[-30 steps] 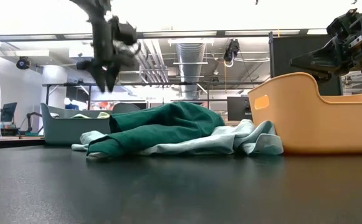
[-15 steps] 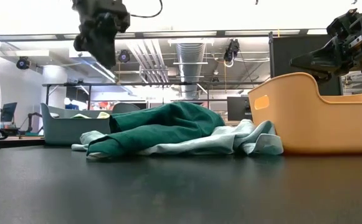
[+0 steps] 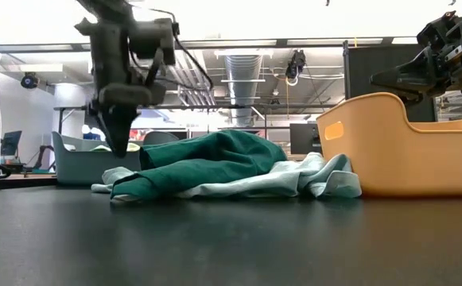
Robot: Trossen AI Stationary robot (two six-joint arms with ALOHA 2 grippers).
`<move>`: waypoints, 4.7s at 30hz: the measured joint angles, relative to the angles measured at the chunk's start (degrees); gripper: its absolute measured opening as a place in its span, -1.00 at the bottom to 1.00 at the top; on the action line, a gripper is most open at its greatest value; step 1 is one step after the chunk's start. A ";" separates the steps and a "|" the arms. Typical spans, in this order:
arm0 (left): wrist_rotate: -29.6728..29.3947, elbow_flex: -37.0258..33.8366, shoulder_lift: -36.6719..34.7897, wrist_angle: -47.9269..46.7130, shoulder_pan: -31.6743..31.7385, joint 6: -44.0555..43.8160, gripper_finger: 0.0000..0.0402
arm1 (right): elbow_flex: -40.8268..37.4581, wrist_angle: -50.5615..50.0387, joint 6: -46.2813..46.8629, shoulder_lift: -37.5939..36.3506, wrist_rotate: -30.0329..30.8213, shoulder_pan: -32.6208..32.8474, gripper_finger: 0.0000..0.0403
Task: Sort towels by color in basket
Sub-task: Put the top light blue towel into the blue bin
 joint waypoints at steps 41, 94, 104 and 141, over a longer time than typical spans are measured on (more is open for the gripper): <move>-20.81 25.51 -13.71 -20.04 -15.92 -1.52 -1.00 | 0.00 0.02 0.00 0.01 0.00 -0.01 -0.94; -25.39 36.06 -23.20 4.06 34.06 21.82 -1.00 | 0.02 0.02 0.00 0.01 0.00 0.00 -0.94; -23.02 34.22 -18.83 -31.47 33.96 -1.84 -1.00 | 0.02 0.02 0.00 0.00 0.00 0.01 -0.94; -8.54 18.09 9.72 -26.20 46.70 -8.14 -1.00 | 0.02 0.01 0.00 -0.01 0.00 -0.01 -0.94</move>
